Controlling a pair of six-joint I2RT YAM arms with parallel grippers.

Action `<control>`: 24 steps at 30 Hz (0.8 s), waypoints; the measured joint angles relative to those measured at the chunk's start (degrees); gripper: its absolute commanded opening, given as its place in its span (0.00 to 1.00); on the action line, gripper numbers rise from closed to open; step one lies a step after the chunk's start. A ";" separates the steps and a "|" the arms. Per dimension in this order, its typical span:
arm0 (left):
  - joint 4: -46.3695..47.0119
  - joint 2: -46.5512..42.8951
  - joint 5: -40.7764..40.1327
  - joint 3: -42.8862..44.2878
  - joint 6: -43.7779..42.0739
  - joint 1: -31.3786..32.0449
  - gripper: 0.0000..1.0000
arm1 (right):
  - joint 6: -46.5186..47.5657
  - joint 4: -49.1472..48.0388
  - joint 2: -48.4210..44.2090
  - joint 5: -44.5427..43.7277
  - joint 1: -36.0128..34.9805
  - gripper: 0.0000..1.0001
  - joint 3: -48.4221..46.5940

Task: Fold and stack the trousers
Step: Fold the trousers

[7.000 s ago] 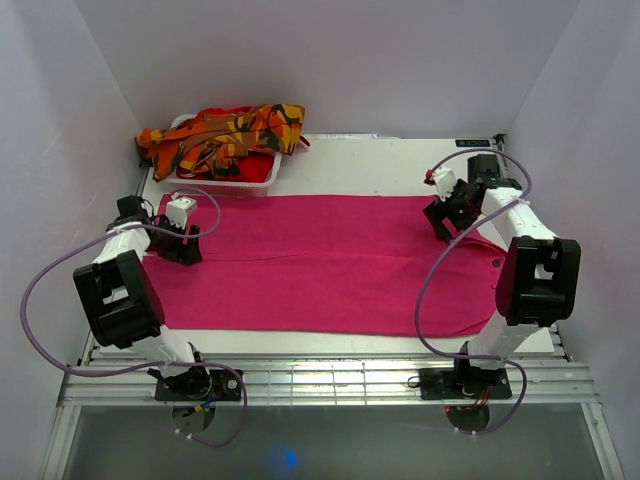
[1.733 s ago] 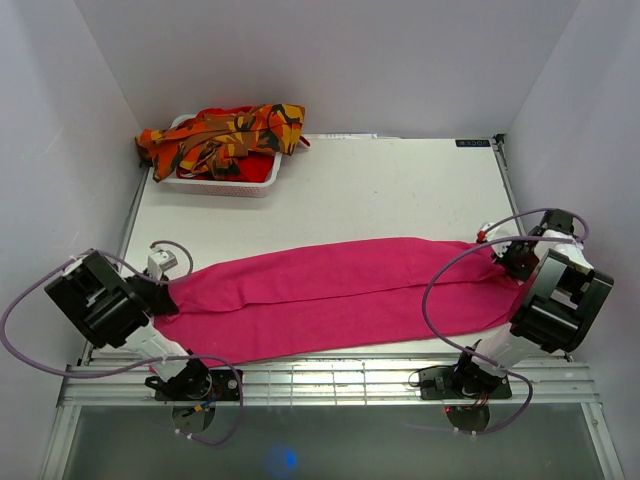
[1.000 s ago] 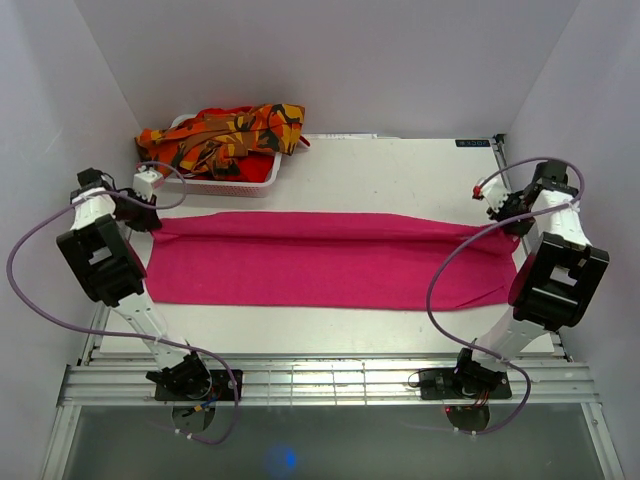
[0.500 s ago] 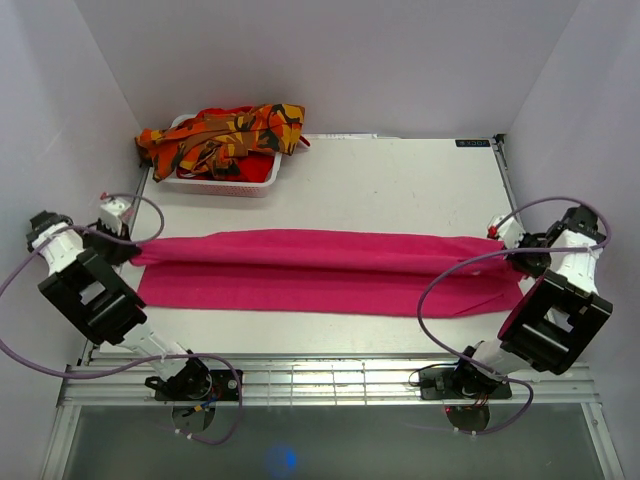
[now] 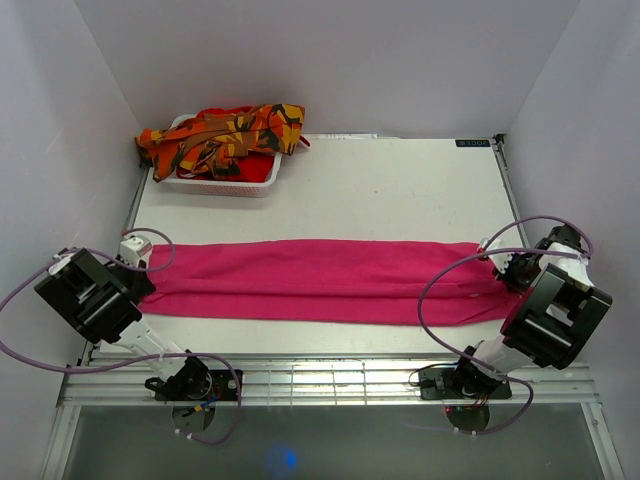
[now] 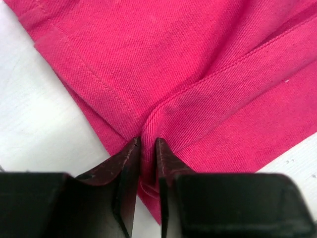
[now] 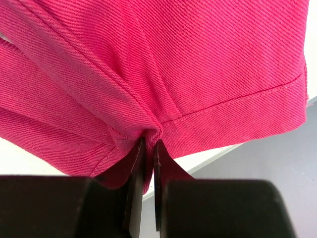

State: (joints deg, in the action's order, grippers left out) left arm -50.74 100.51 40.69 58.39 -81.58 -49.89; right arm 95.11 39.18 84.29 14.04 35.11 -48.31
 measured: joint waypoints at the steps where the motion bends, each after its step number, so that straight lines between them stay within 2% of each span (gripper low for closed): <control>1: -0.09 0.15 -0.04 0.33 -0.26 0.09 0.51 | -0.11 0.11 0.09 -0.02 -0.04 0.08 -0.13; 2: -0.17 0.28 -0.09 0.76 -1.14 0.13 0.59 | -0.17 0.13 0.11 -0.09 -0.09 0.08 -0.20; 4: -0.79 0.24 0.13 1.38 -3.06 0.13 0.97 | -0.20 0.15 0.09 -0.28 -0.31 0.08 -0.24; 6: -2.01 0.09 -0.17 1.77 -6.12 0.15 0.98 | -0.13 0.15 0.02 -0.63 -0.55 0.11 -0.24; 7: -3.48 -0.15 -0.24 2.10 -7.91 0.13 0.98 | -0.07 0.15 -0.07 -0.83 -0.63 0.19 -0.24; 9: -7.23 -1.22 -0.35 2.86 -12.02 0.11 0.98 | 0.28 0.26 -0.46 -1.29 -0.76 0.26 -0.22; 10: -9.20 -2.10 -0.37 3.32 -13.97 0.09 0.98 | 0.70 0.26 -0.79 -1.64 -0.81 0.33 -0.17; 16: -20.48 -7.69 0.57 8.63 -21.64 0.11 0.89 | 4.20 0.94 -5.95 -3.48 -0.57 0.49 1.81; 17: -21.46 -8.17 0.72 9.73 -22.43 0.11 0.89 | 4.46 1.42 -6.62 -3.39 -0.44 0.53 1.68; 18: -22.29 -8.52 0.81 10.67 -22.99 0.11 0.89 | 4.63 2.49 -6.95 -3.19 -0.35 0.64 1.11; 21: -23.63 -8.81 0.85 12.50 -23.80 0.11 0.90 | 4.76 6.12 -6.75 -1.97 -0.24 0.68 -2.40; 24: -24.33 -8.79 0.39 12.70 -23.78 0.48 0.88 | 3.61 9.70 -5.40 0.09 -0.55 0.63 -8.26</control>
State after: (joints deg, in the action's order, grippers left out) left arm -75.07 91.72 41.08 71.09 -105.36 -49.41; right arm 98.72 48.88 78.89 14.13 34.57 -56.58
